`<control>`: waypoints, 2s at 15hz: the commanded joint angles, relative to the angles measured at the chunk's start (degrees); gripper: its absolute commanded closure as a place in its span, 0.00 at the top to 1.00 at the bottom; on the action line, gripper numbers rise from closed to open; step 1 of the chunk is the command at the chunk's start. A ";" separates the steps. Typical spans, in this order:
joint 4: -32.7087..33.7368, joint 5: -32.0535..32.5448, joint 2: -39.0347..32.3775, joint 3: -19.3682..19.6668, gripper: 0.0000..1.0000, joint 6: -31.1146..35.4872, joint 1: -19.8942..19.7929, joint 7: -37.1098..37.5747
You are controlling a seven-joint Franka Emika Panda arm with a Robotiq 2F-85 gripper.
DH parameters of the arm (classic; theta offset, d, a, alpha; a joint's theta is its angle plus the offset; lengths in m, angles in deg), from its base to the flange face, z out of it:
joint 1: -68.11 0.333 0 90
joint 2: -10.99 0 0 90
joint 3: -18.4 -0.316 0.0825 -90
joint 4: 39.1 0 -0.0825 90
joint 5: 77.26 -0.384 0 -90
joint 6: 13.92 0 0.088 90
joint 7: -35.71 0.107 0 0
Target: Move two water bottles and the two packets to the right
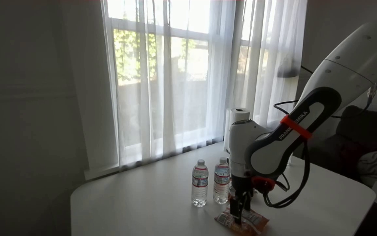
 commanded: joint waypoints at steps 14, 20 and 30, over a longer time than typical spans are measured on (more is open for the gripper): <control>-0.84 2.56 9.67 2.71 0.00 -11.59 -0.50 0.32; -2.40 5.72 16.33 4.28 0.00 -24.65 -3.32 -4.09; -4.62 17.61 24.01 11.40 0.00 -32.29 -12.14 -12.62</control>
